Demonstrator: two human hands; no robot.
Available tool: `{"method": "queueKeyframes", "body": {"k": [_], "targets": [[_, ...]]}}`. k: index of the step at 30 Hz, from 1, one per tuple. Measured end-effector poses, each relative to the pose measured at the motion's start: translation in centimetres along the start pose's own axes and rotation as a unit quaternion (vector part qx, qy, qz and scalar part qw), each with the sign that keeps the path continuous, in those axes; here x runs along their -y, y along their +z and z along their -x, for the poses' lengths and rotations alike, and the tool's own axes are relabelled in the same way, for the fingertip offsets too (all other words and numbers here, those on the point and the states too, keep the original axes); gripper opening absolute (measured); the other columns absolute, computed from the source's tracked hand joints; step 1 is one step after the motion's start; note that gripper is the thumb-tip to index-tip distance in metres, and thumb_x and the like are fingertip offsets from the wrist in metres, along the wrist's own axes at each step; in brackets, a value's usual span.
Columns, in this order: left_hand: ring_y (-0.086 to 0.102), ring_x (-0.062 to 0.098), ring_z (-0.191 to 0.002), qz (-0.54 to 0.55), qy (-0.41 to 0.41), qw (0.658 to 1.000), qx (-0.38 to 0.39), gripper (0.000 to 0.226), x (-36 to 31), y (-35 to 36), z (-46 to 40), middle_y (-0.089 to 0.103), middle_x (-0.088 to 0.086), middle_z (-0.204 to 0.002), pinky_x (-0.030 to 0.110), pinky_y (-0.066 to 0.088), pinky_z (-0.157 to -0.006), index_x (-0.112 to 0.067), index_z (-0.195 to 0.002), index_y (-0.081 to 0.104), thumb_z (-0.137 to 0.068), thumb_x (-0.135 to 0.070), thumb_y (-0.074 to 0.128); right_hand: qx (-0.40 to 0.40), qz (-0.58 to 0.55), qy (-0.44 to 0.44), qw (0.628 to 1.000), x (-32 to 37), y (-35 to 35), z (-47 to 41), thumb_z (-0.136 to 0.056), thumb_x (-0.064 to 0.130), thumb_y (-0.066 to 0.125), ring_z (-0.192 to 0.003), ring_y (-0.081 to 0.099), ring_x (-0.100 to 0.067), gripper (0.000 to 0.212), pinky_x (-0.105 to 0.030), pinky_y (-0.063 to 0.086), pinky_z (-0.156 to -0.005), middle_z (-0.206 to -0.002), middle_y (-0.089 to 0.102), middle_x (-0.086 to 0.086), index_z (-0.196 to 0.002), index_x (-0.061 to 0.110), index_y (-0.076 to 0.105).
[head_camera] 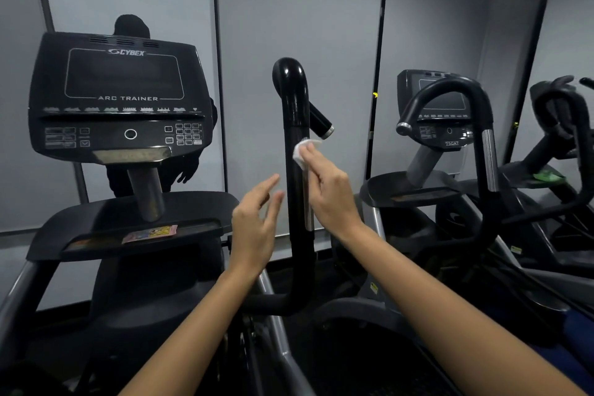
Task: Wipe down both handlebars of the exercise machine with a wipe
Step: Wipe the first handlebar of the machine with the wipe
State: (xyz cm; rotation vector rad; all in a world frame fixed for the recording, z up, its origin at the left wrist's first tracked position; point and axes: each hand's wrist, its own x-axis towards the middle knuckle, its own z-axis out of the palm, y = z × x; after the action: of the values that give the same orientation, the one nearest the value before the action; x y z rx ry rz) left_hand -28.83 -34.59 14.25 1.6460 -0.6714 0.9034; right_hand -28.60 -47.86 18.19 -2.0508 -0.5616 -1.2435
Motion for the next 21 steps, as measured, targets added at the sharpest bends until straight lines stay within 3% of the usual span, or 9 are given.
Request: {"method": "queueKeyframes", "body": {"k": [4,6,9,11,13,14,16,18,21], "targets": [[0.059,0.013,-0.107,0.146,-0.175,0.973,-0.028,0.037,-1.4,0.8,-3.3,0.064,0.003,-0.115,0.032,0.048,-0.096,-0.016,-0.117,0.059,-0.087,-0.038,0.057,0.086,-0.026,0.001,0.996,1.0,0.3,0.5,-0.092,0.007,0.030,-0.140,0.028,-0.019,0.056,-0.013,0.020,-0.109,-0.151,0.029,-0.011,-0.147,0.013,0.020],[0.061,0.013,-0.102,0.170,-0.203,0.964,0.000,0.032,-1.6,1.2,-4.1,0.066,0.001,-0.106,0.031,0.050,-0.092,-0.019,-0.105,0.061,-0.083,-0.042,0.062,0.109,-0.042,-0.001,0.993,1.2,0.0,0.9,-0.092,0.008,0.028,-0.135,0.038,-0.021,0.060,-0.019,0.030,-0.107,-0.151,0.029,-0.010,-0.149,0.019,0.010],[0.063,0.010,-0.089,0.167,-0.204,0.964,-0.015,0.014,-1.6,1.7,-4.7,0.065,-0.001,-0.092,0.017,0.051,-0.075,-0.017,-0.091,0.060,-0.084,-0.027,0.066,0.092,-0.056,0.020,0.994,1.3,-0.5,1.1,-0.092,0.010,0.028,-0.106,0.060,-0.029,0.056,-0.034,0.049,-0.090,-0.139,0.047,-0.014,-0.146,0.021,0.016],[0.060,0.014,-0.083,0.152,-0.206,0.965,-0.048,0.011,-1.3,1.6,-5.2,0.061,0.000,-0.085,0.020,0.050,-0.073,-0.016,-0.085,0.057,-0.083,-0.018,0.068,0.071,-0.067,0.038,0.994,1.2,-0.8,1.2,-0.091,0.009,0.029,-0.092,0.064,-0.025,0.052,-0.025,0.050,-0.076,-0.132,0.054,-0.014,-0.142,0.019,0.024],[0.054,0.012,-0.076,0.073,-0.172,0.979,-0.080,0.016,-1.2,1.5,-5.3,0.057,-0.001,-0.083,0.022,0.047,-0.071,-0.014,-0.084,0.055,-0.080,-0.013,0.070,0.061,-0.068,0.053,0.994,1.3,-1.2,1.2,-0.091,0.002,0.031,-0.080,0.063,-0.016,0.049,-0.012,0.044,-0.064,-0.131,0.055,-0.012,-0.138,0.017,0.029],[0.051,0.011,-0.076,0.018,-0.130,0.987,-0.095,0.016,-1.2,1.3,-5.2,0.054,-0.001,-0.084,0.021,0.045,-0.072,-0.014,-0.084,0.054,-0.080,-0.009,0.069,0.060,-0.075,0.064,0.993,1.4,-1.3,1.1,-0.091,-0.001,0.032,-0.085,0.063,-0.014,0.048,-0.010,0.044,-0.066,-0.132,0.055,-0.010,-0.136,0.016,0.032],[0.048,0.011,-0.085,-0.091,-0.019,0.992,-0.087,0.013,-1.2,1.3,-4.4,0.050,-0.002,-0.090,0.014,0.041,-0.078,-0.014,-0.088,0.060,-0.082,-0.002,0.064,0.067,-0.127,0.089,0.986,1.8,-1.4,0.9,-0.091,-0.005,0.033,-0.109,0.059,-0.015,0.045,-0.014,0.047,-0.084,-0.130,0.056,-0.009,-0.130,0.016,0.040],[0.048,0.010,-0.095,-0.143,0.049,0.988,-0.041,0.021,-1.0,1.9,-3.5,0.053,-0.002,-0.101,0.007,0.036,-0.084,-0.011,-0.106,0.065,-0.088,-0.003,0.058,0.045,-0.178,0.106,0.977,1.9,-1.7,1.0,-0.090,-0.006,0.036,-0.114,0.057,-0.014,0.039,-0.026,0.048,-0.095,-0.122,0.060,-0.006,-0.119,0.016,0.051],[0.057,0.019,-0.109,-0.131,0.048,0.990,0.001,0.034,-0.9,2.9,-2.8,0.056,0.005,-0.127,0.029,0.045,-0.096,-0.009,-0.128,0.054,-0.095,-0.012,0.050,-0.028,-0.149,0.146,0.978,1.0,-2.4,2.1,-0.088,-0.006,0.043,-0.111,0.058,-0.011,0.031,-0.024,0.047,-0.097,-0.118,0.061,0.001,-0.104,0.012,0.062]]}}
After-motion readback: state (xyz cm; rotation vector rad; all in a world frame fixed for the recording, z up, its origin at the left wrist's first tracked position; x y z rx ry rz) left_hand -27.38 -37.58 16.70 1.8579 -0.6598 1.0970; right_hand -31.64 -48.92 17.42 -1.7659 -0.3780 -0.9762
